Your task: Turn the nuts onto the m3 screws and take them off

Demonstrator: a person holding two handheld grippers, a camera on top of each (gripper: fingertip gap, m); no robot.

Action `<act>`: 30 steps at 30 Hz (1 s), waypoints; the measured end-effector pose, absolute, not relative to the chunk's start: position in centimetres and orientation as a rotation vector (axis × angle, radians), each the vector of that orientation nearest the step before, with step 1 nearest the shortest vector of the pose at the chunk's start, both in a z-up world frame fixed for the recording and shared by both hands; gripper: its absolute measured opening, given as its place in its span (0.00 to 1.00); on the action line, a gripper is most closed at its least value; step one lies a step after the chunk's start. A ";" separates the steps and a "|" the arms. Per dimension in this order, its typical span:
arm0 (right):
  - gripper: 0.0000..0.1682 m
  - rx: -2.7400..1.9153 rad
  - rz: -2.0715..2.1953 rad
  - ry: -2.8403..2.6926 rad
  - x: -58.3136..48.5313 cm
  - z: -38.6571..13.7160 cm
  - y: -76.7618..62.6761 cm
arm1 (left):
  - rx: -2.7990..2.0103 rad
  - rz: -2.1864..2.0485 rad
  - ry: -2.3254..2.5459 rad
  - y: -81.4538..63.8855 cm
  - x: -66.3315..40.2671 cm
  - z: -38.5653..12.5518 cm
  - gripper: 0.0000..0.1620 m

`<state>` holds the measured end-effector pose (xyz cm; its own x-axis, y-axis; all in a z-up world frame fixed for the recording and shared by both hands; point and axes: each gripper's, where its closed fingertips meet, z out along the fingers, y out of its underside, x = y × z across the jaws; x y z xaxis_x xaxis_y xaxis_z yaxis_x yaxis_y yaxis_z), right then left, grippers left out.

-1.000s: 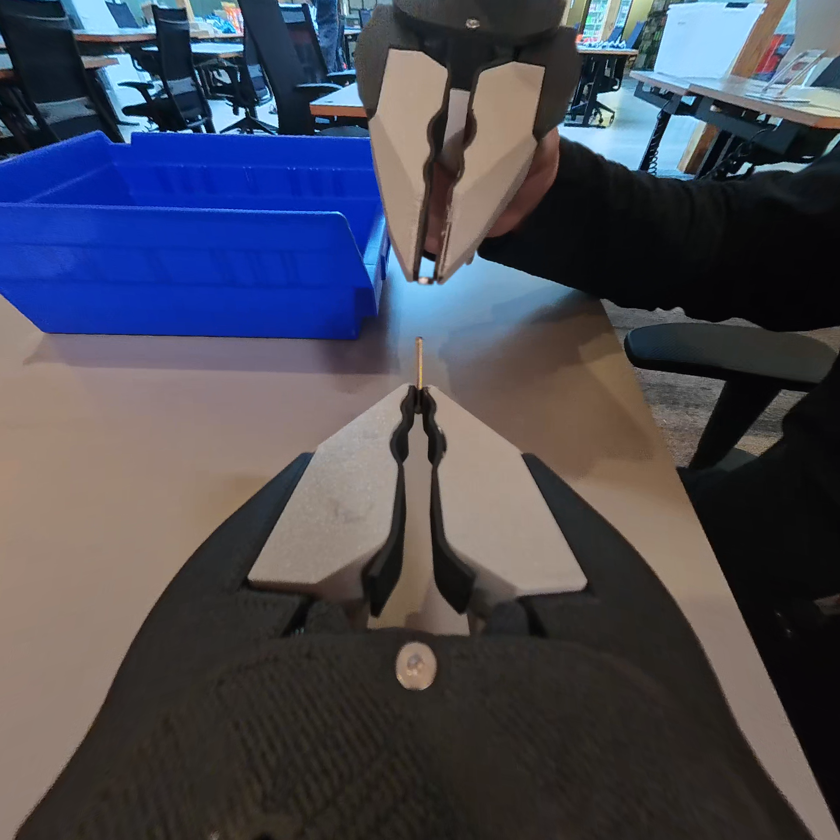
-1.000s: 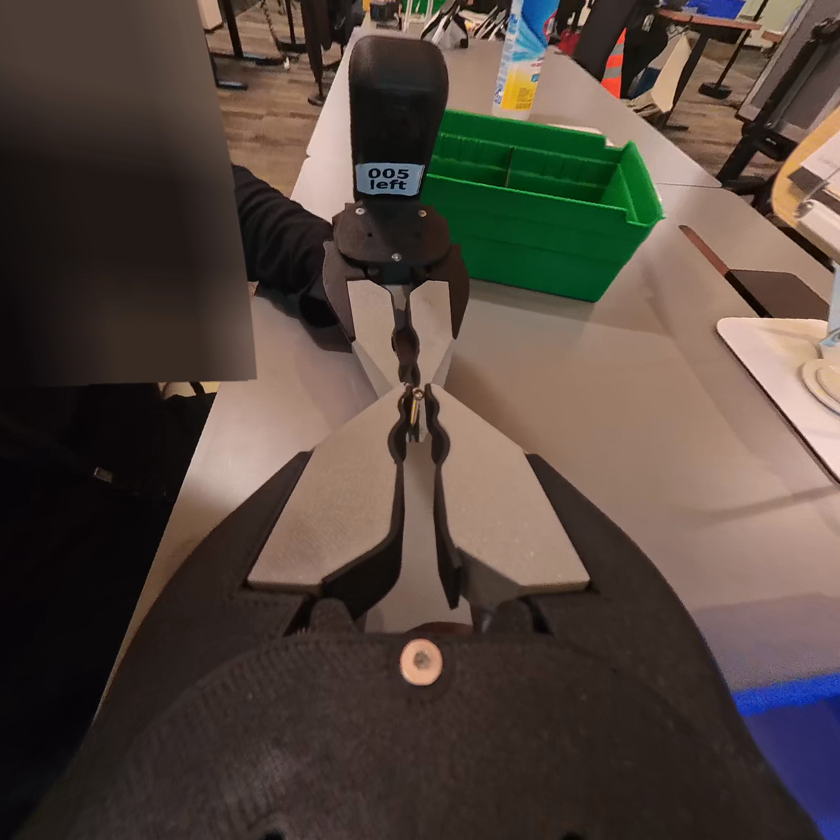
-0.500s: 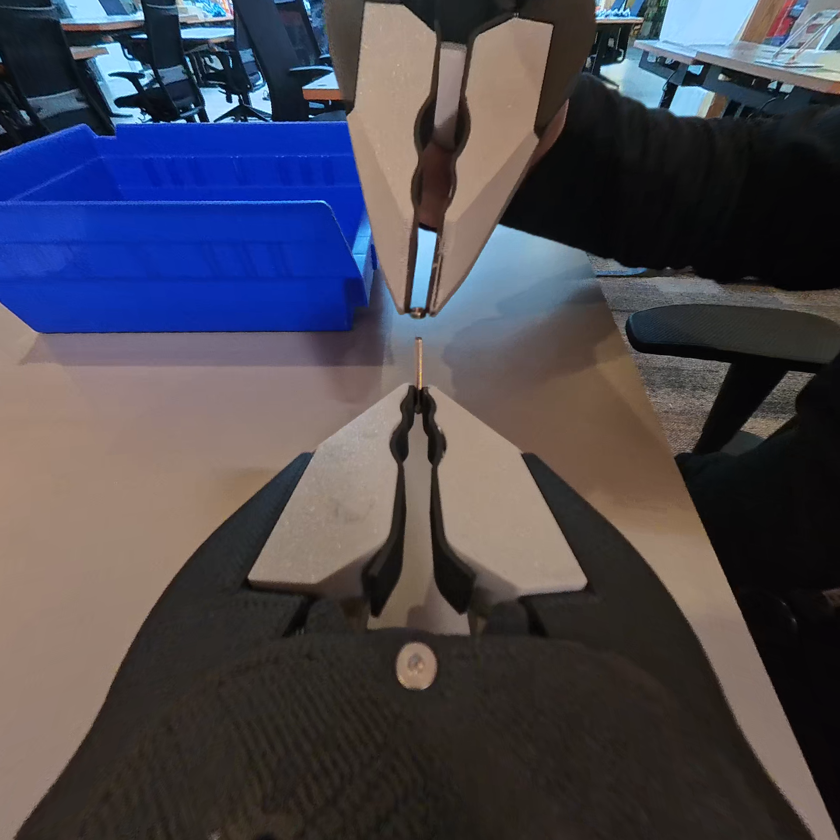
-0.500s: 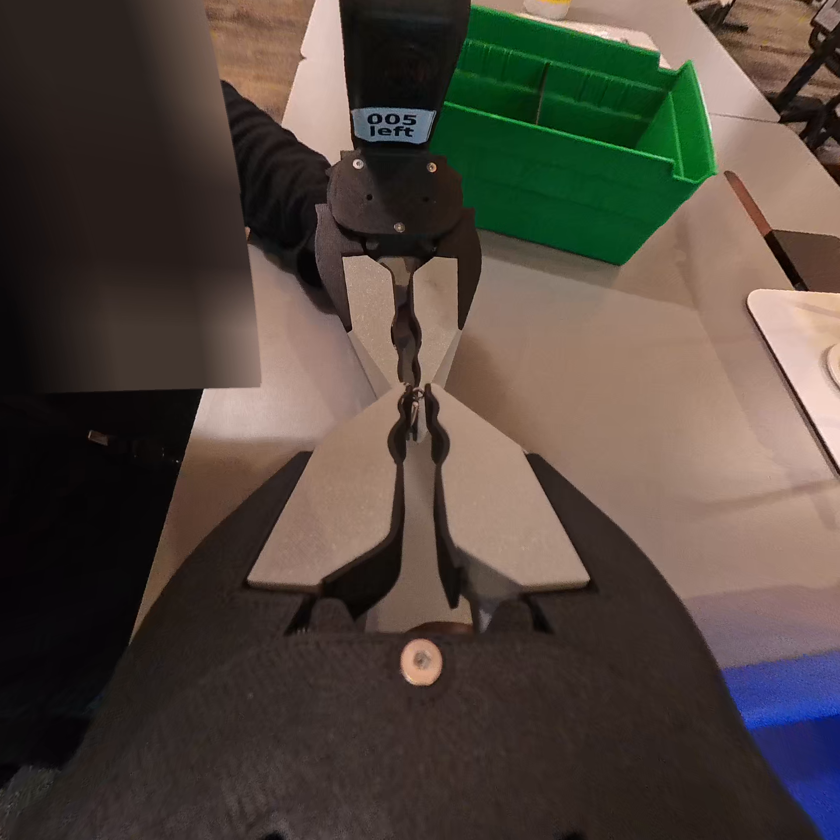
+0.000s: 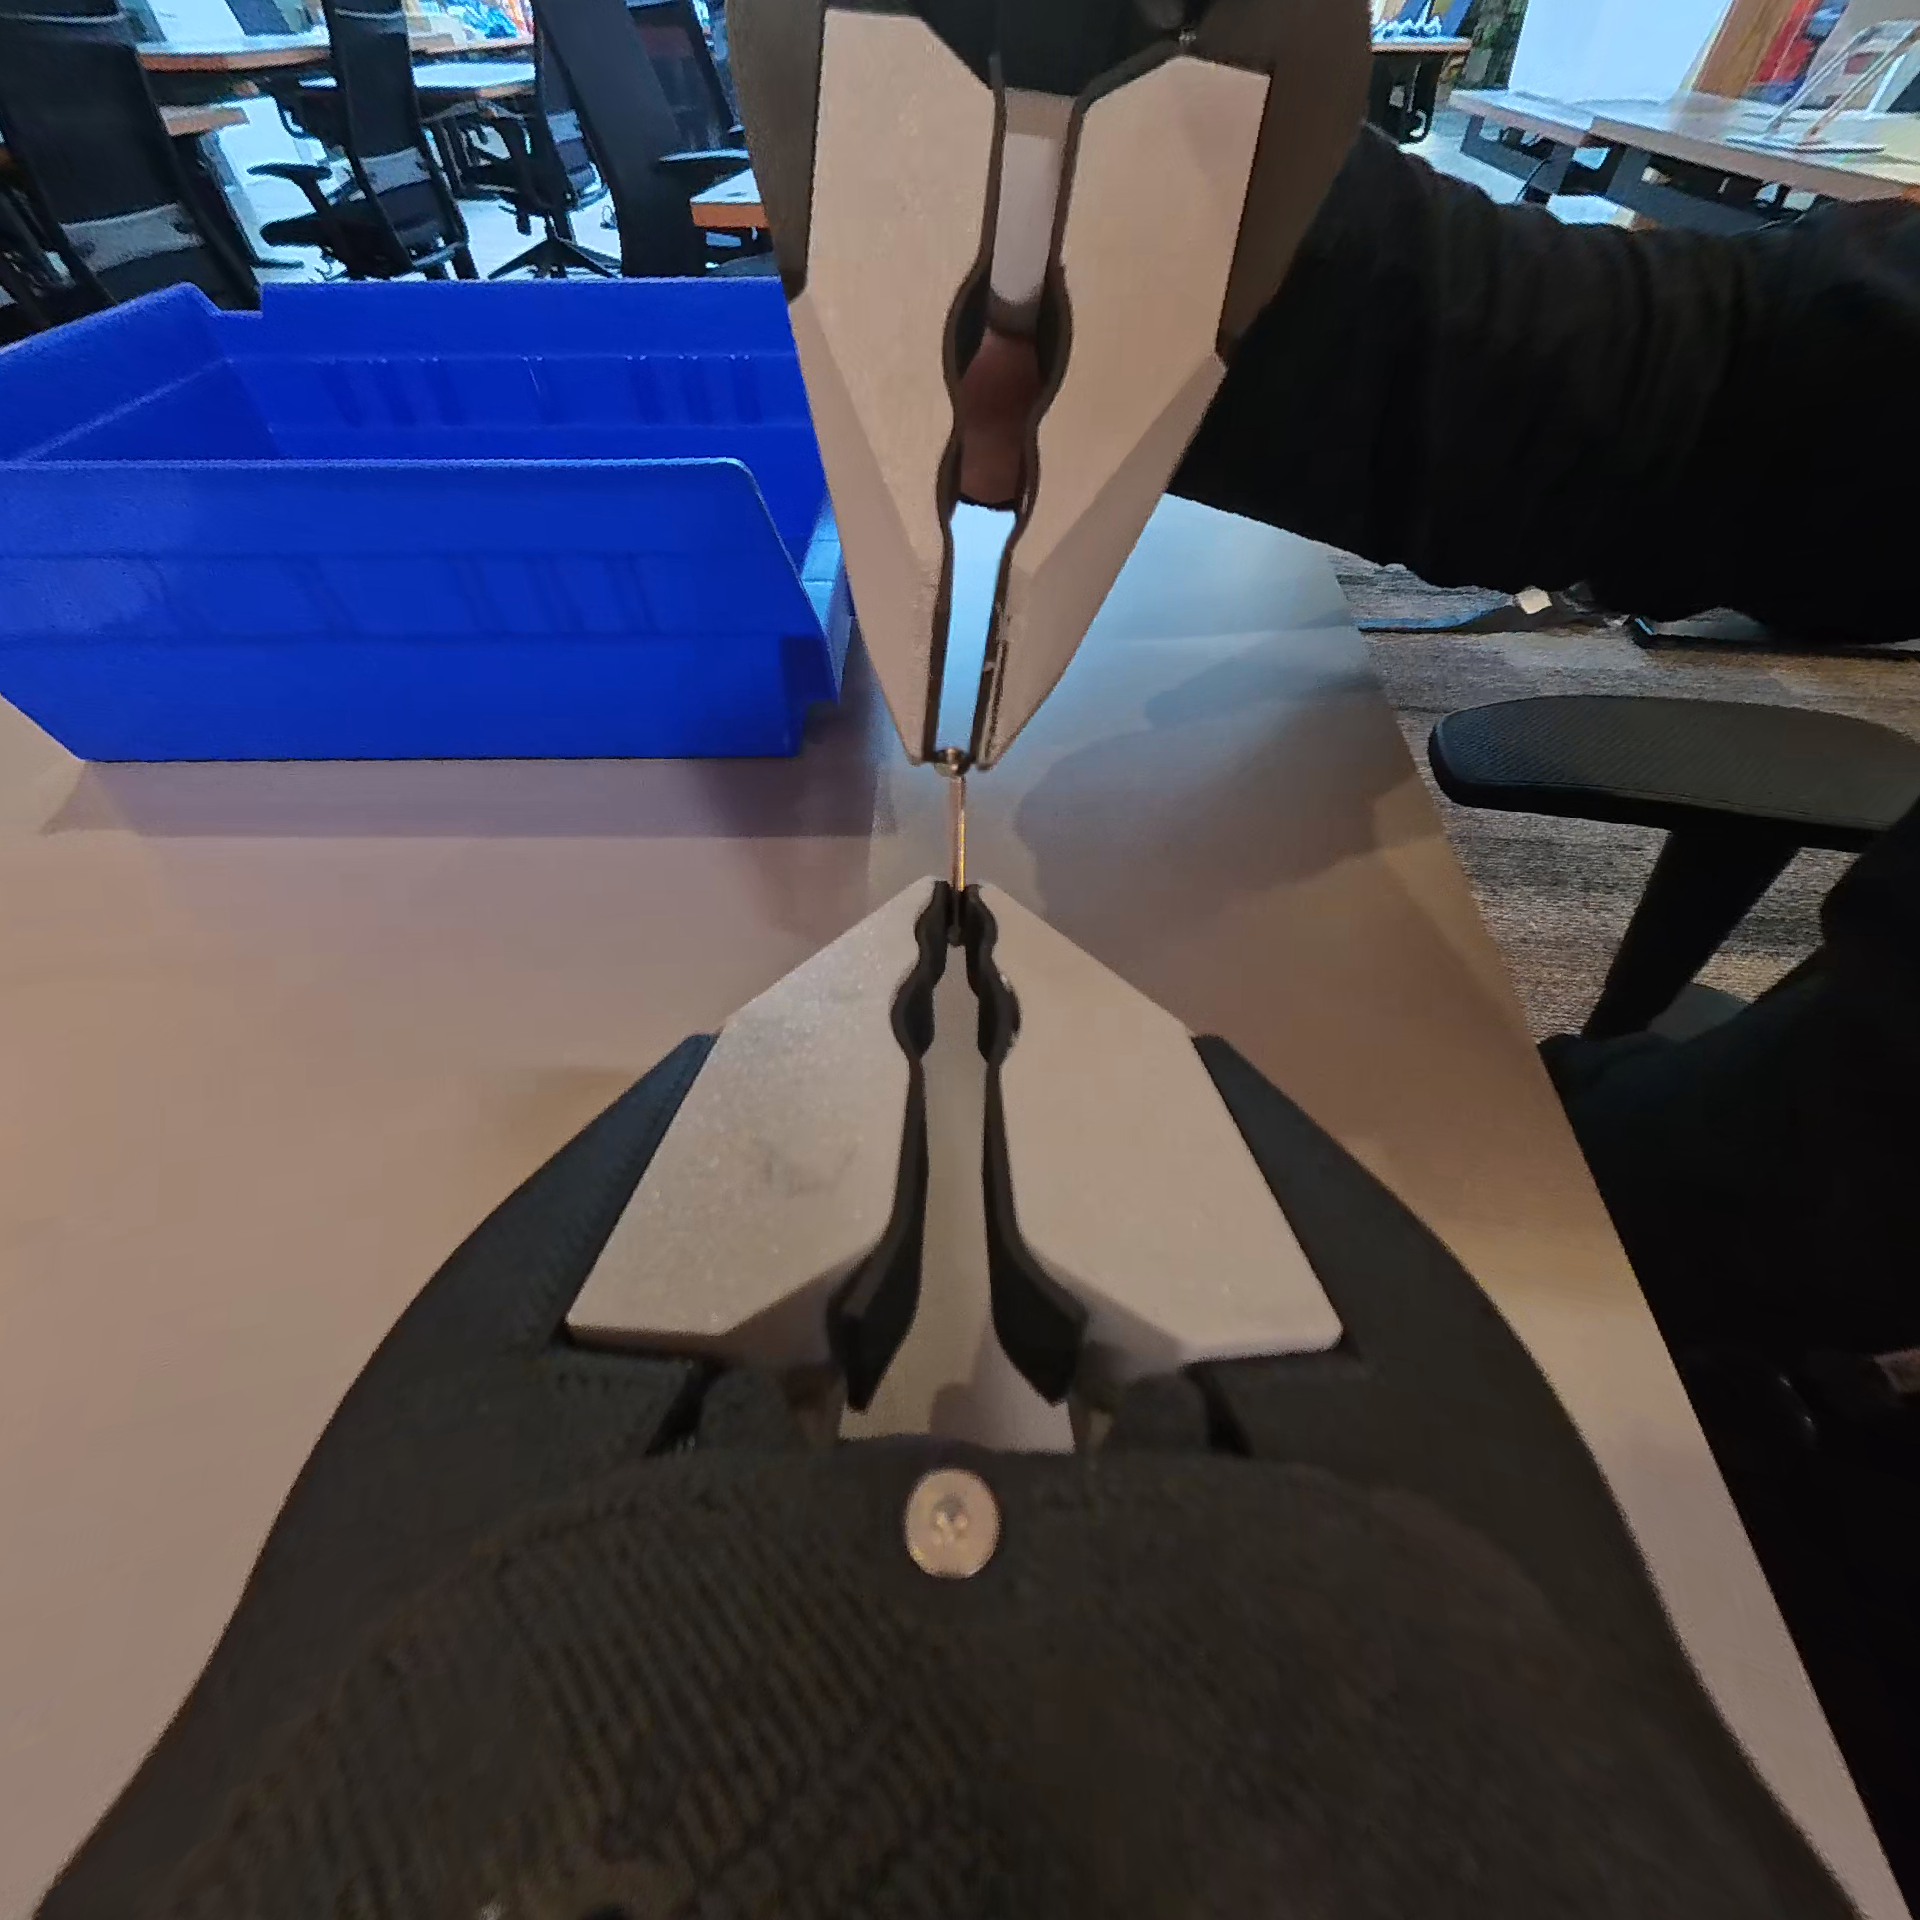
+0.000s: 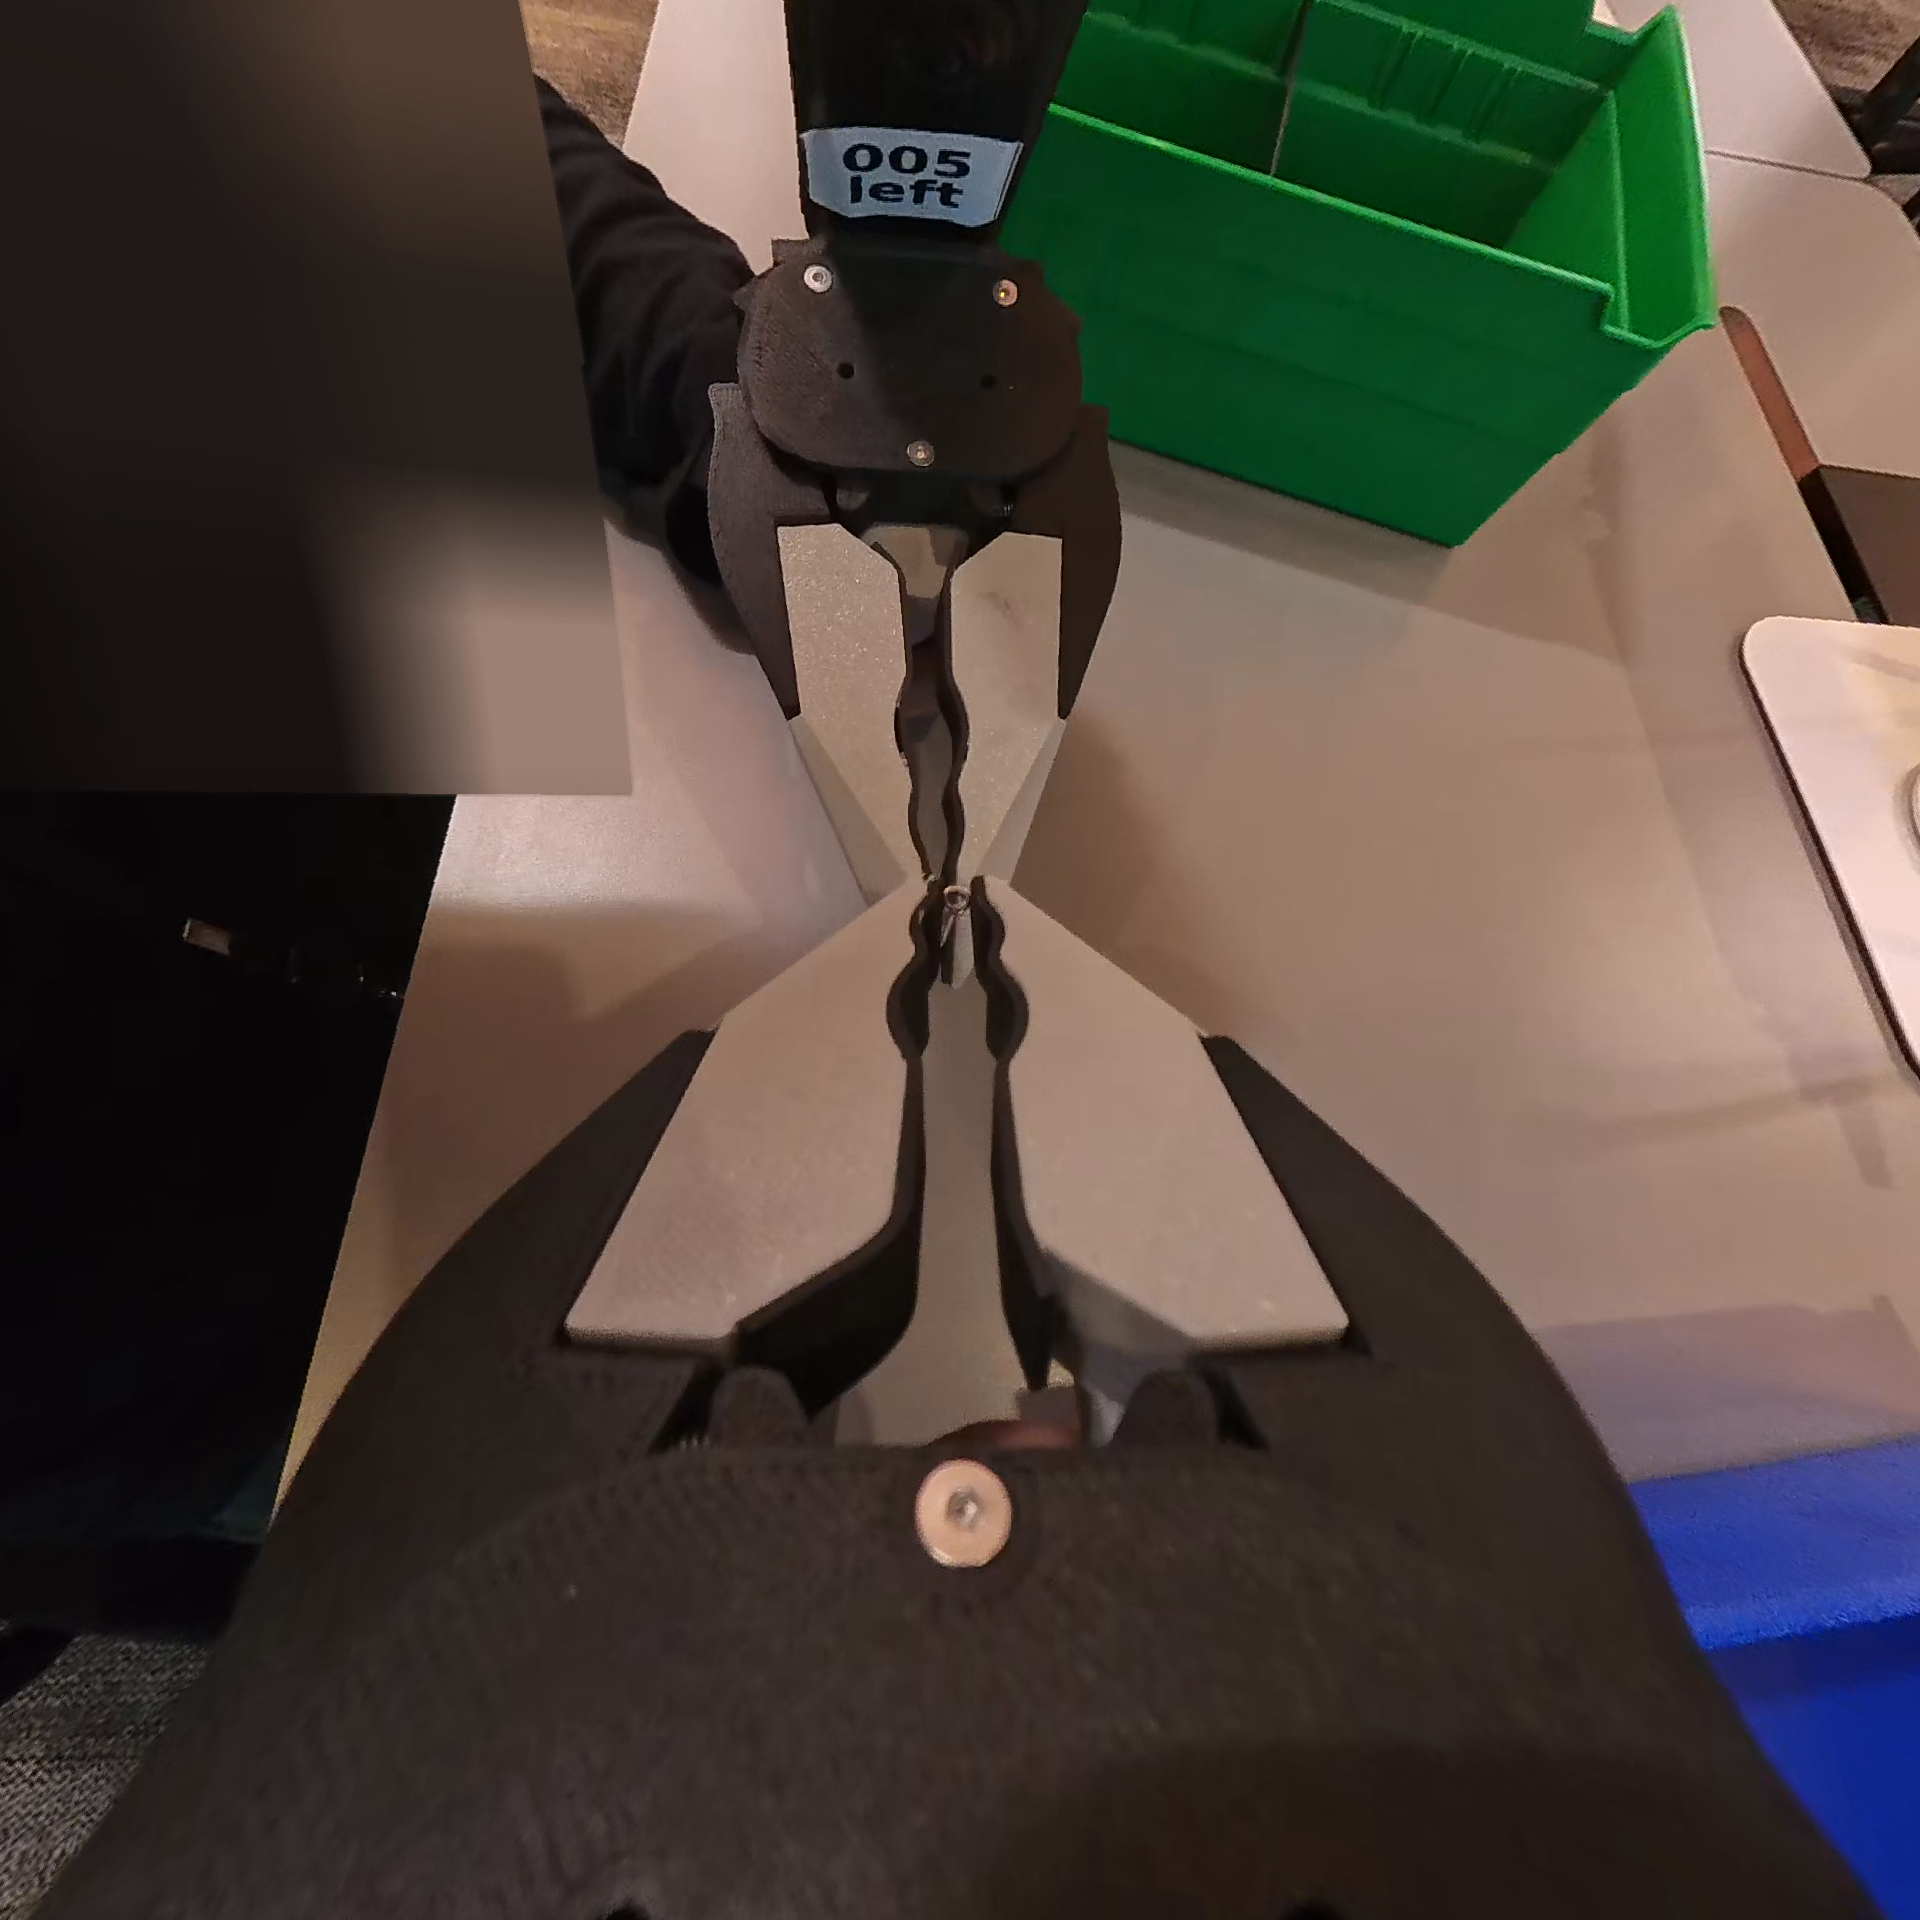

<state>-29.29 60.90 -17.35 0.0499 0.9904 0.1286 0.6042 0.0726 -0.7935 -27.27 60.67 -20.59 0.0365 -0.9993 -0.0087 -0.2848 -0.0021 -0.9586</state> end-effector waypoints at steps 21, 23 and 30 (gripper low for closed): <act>0.01 -1.637 0.550 -1.723 -29.2 -18.2 60.7 | -1.461 -0.966 1.416 60.6 -27.2 -21.2 0.00; 0.01 -1.646 0.551 -1.722 -29.1 -18.3 60.7 | -1.466 -0.964 1.416 60.6 -27.2 -21.3 0.00; 0.01 -1.663 0.554 -1.720 -29.0 -18.4 60.7 | -1.473 -0.956 1.422 60.6 -27.2 -21.4 0.00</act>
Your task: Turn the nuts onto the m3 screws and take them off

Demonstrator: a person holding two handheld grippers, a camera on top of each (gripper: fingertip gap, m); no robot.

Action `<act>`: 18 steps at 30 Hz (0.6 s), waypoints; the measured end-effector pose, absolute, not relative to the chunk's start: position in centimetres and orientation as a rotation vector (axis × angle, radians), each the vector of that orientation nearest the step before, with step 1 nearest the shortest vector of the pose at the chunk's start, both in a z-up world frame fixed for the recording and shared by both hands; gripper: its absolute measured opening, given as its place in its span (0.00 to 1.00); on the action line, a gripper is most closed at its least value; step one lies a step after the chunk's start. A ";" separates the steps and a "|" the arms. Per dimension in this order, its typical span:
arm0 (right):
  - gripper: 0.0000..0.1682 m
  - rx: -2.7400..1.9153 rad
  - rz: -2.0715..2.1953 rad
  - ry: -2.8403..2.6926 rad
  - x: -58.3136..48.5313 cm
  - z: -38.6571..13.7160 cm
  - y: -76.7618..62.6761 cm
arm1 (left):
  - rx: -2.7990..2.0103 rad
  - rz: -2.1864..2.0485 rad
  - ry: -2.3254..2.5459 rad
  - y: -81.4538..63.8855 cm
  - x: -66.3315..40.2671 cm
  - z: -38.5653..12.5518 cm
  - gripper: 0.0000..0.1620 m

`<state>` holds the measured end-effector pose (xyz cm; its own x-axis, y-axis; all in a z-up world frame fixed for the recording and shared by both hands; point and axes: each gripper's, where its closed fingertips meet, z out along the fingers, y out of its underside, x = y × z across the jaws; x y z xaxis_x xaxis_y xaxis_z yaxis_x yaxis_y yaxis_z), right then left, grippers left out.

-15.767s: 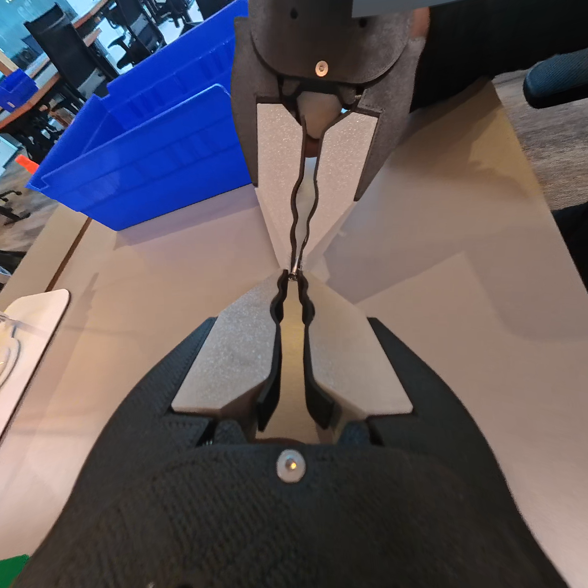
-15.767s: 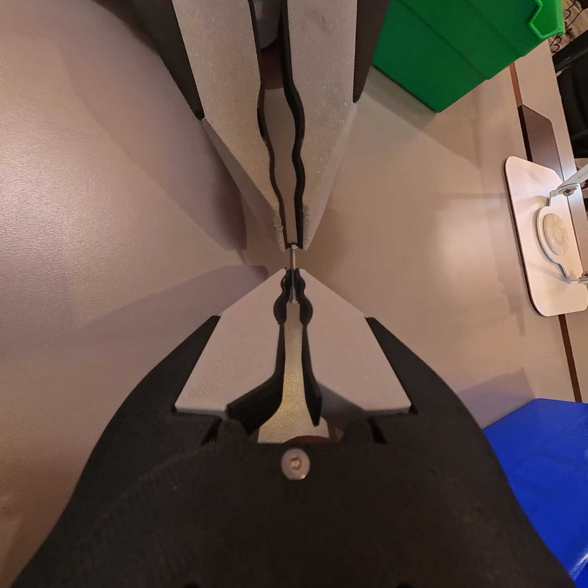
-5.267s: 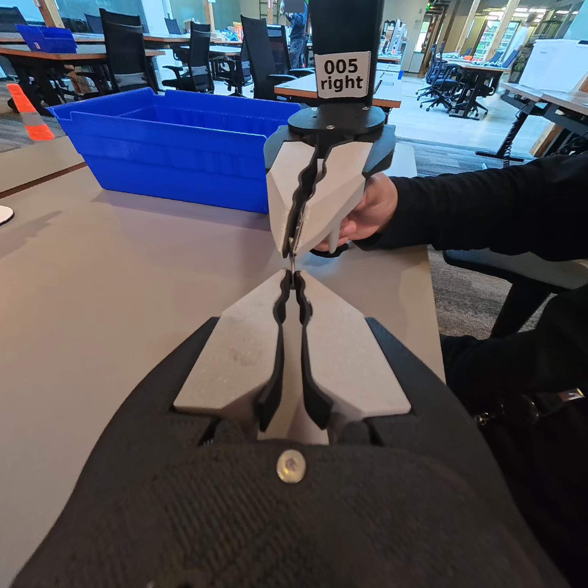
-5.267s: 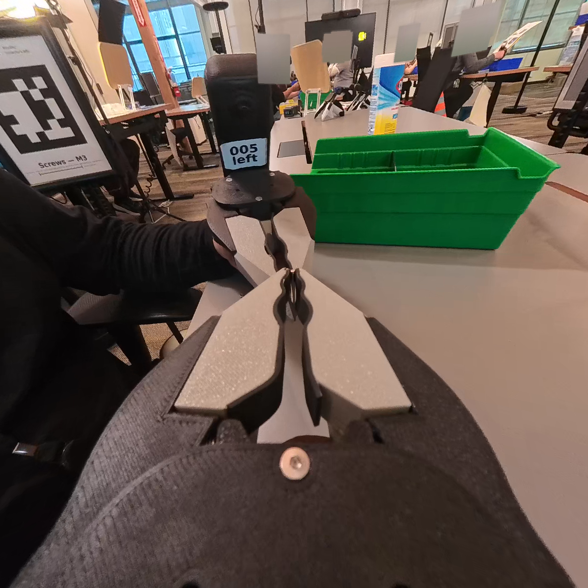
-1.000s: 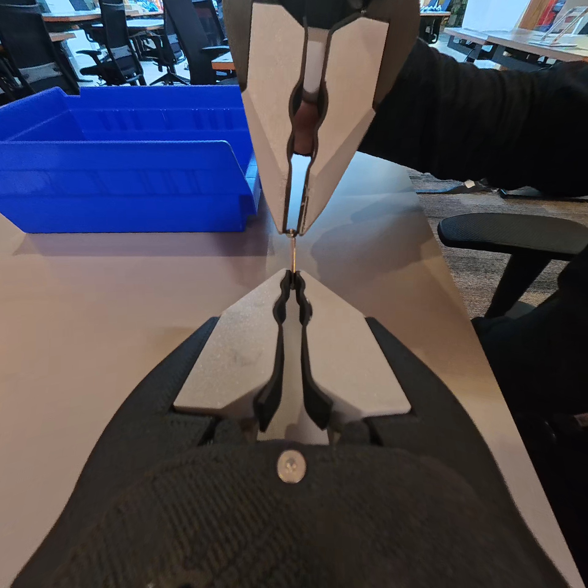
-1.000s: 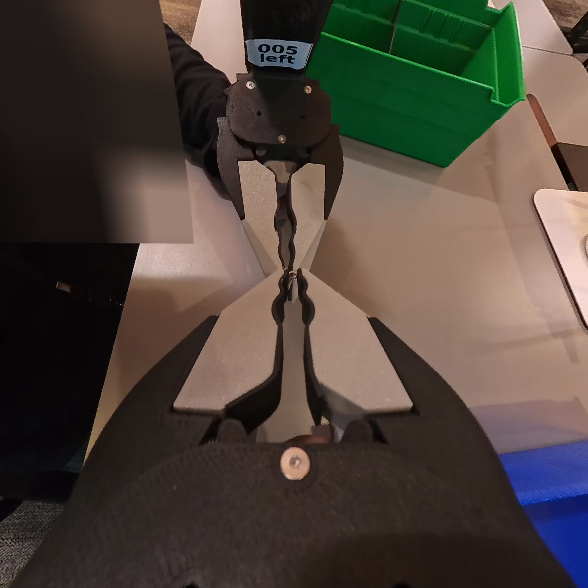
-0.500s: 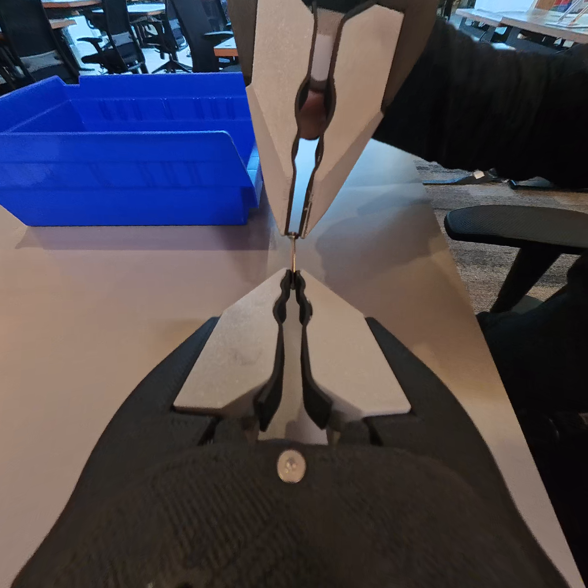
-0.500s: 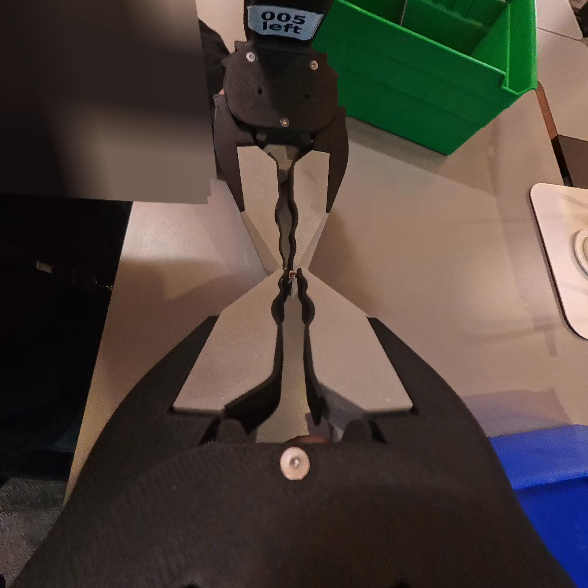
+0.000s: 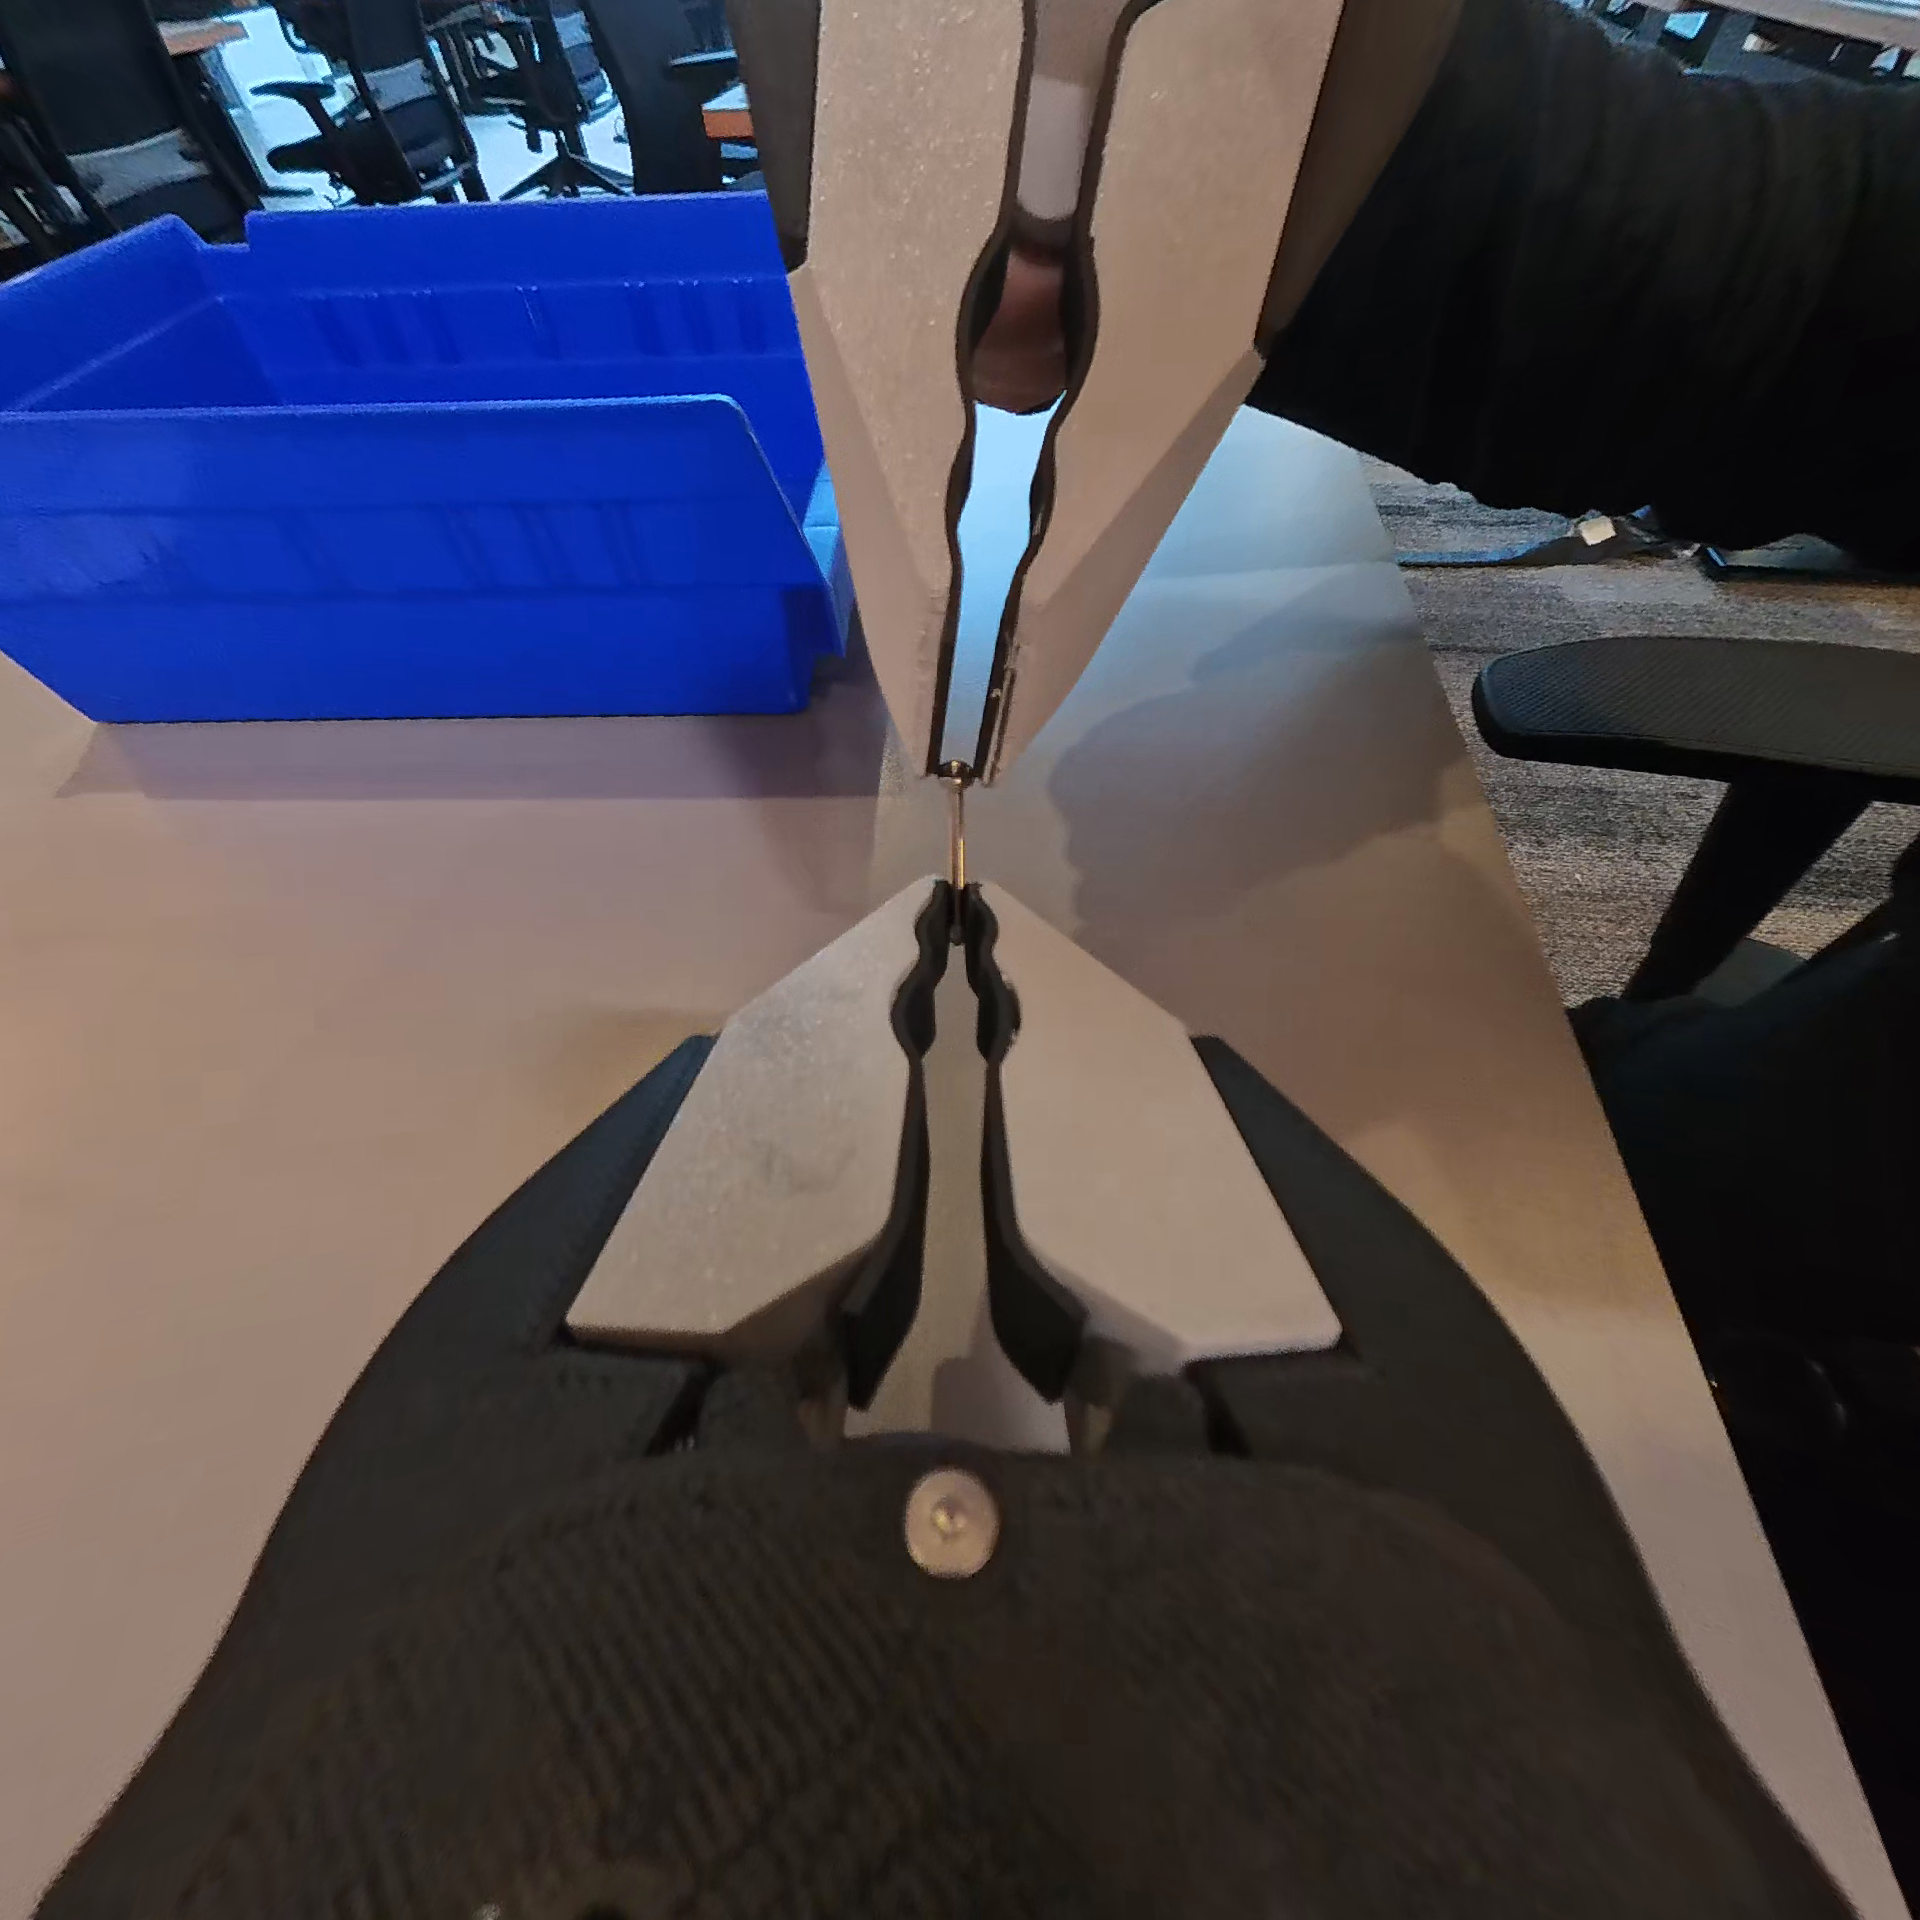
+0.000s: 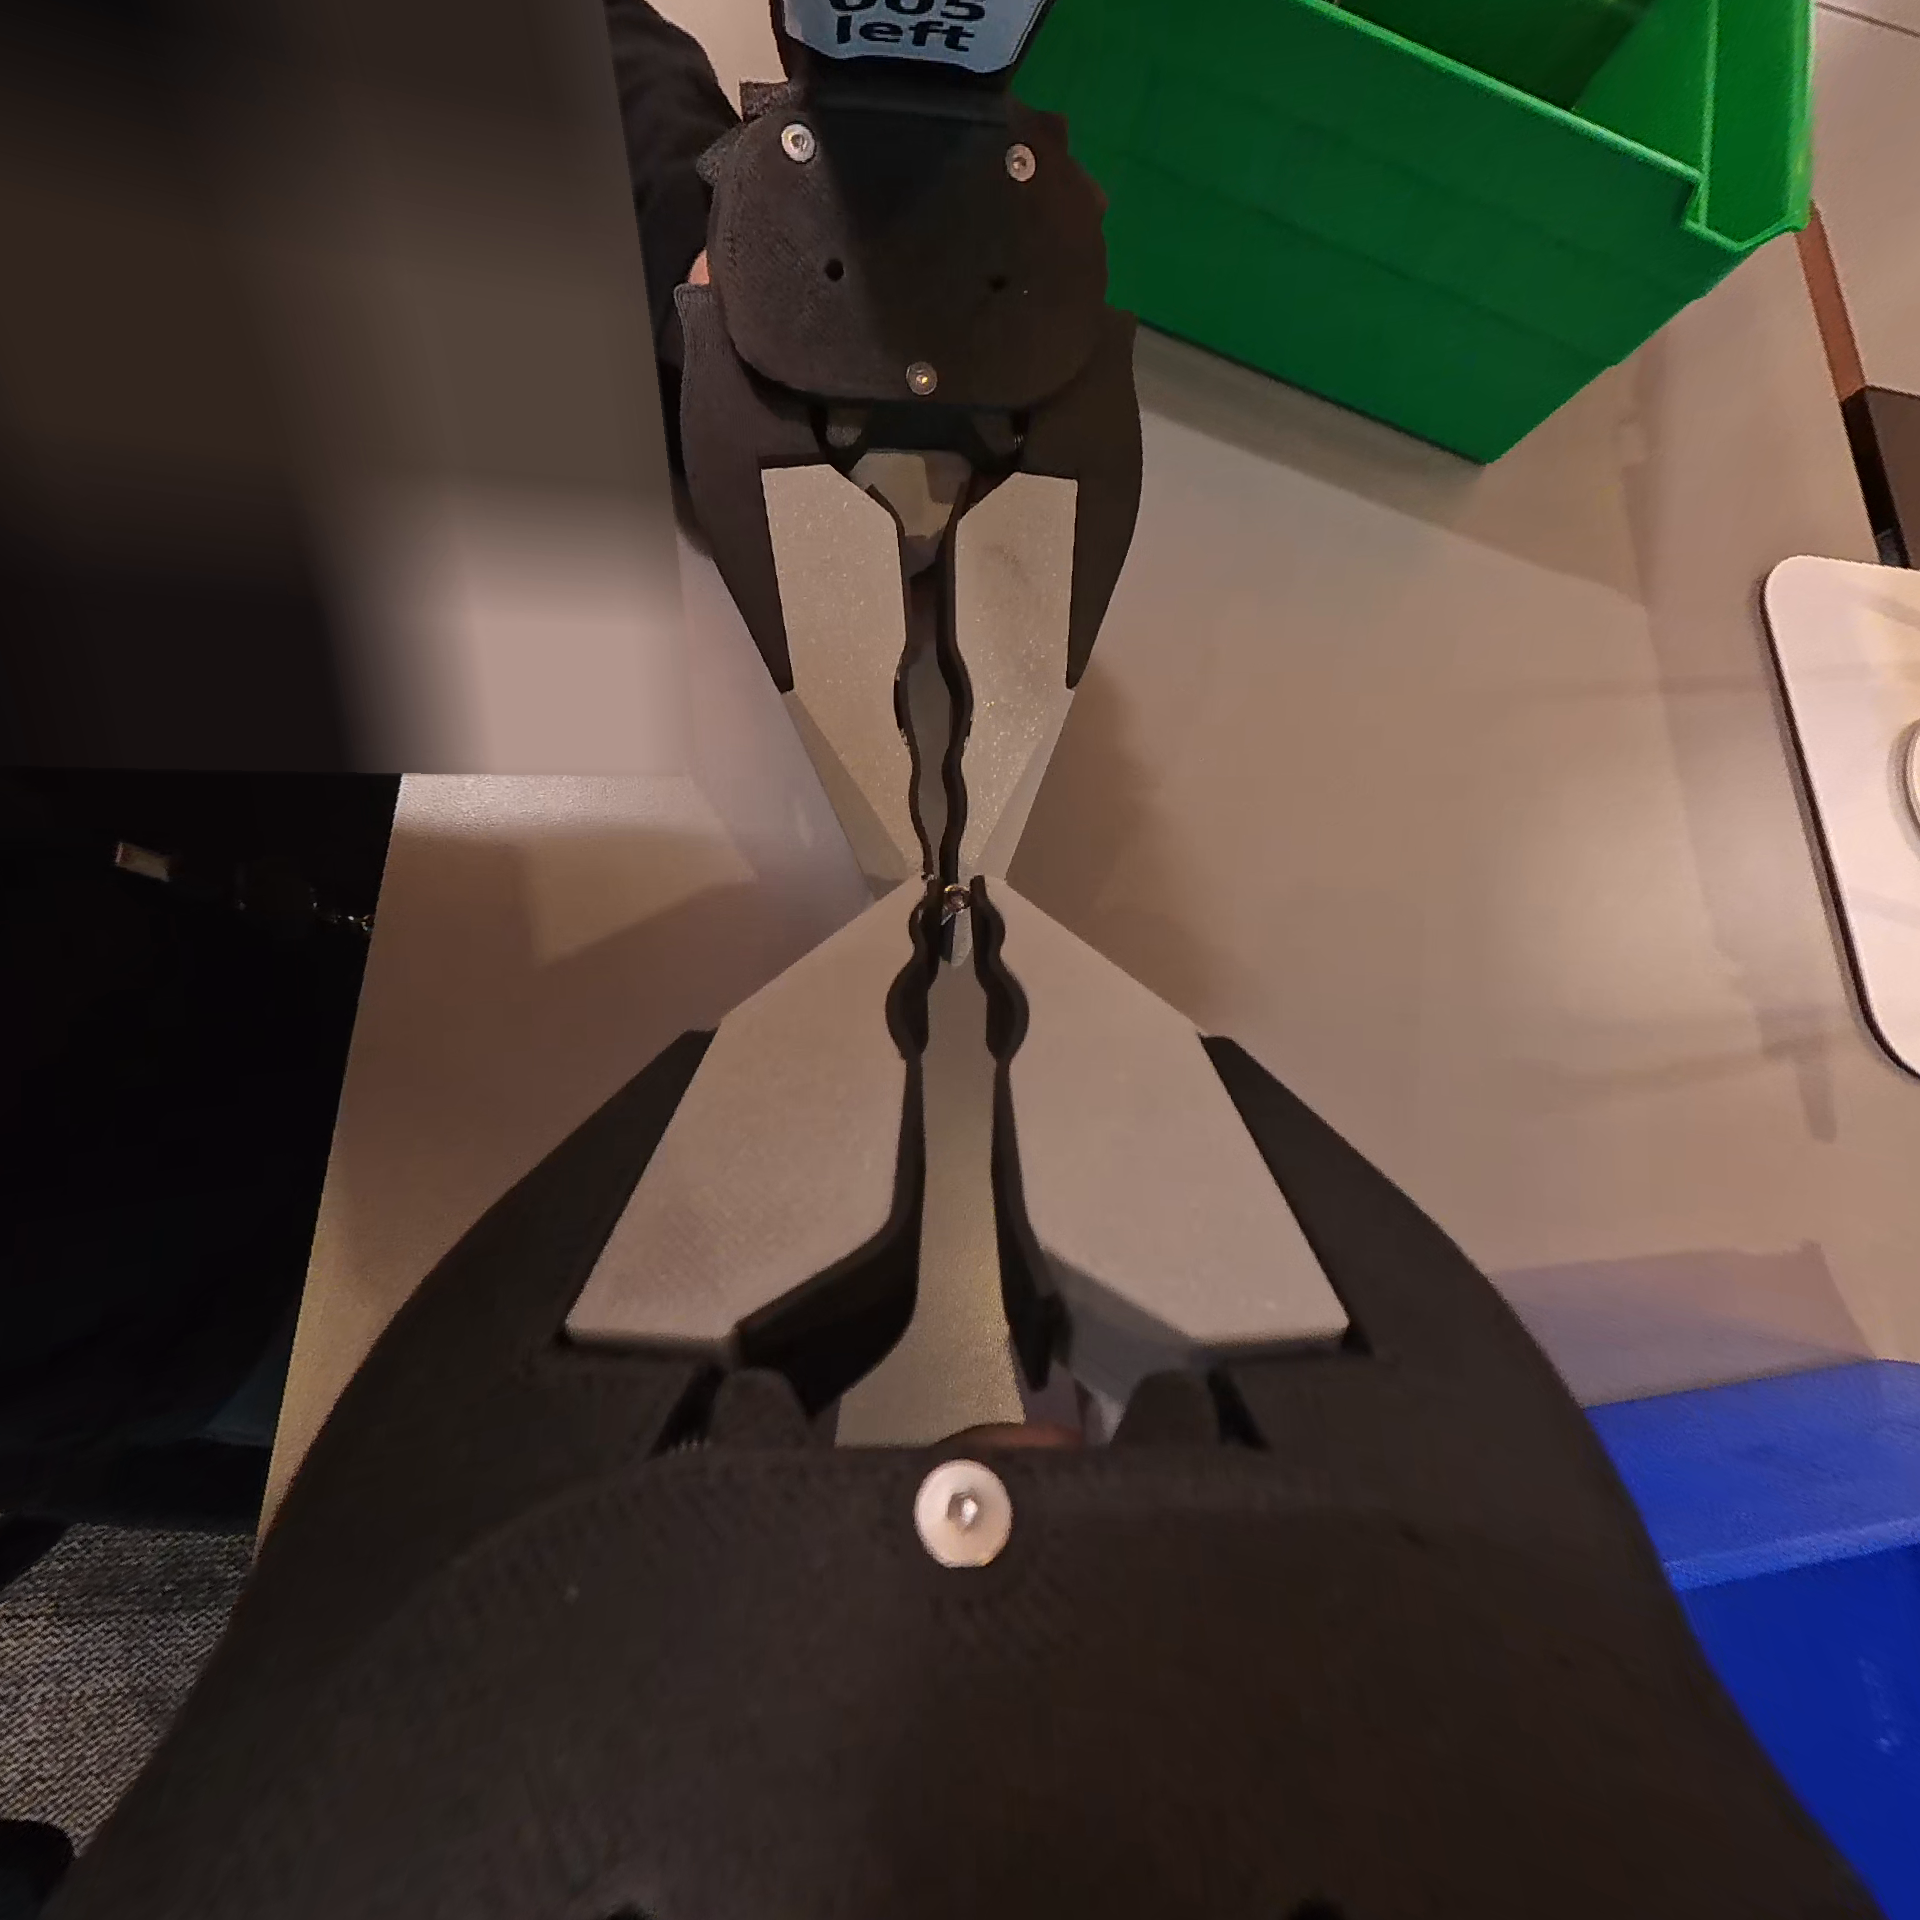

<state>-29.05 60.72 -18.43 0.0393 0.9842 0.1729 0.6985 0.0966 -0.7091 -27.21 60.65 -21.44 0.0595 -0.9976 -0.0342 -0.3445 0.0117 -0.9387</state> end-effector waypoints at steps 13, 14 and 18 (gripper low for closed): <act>0.01 -1.773 0.520 -1.628 -29.1 -18.6 61.3 | -1.507 -0.918 1.396 61.3 -27.3 -21.7 0.00; 0.01 -1.790 0.516 -1.615 -29.1 -18.7 61.4 | -1.511 -0.916 1.393 61.3 -27.3 -21.7 0.00; 0.01 -1.847 0.479 -1.585 -29.1 -18.8 61.6 | -1.527 -0.903 1.385 61.5 -27.3 -21.8 0.00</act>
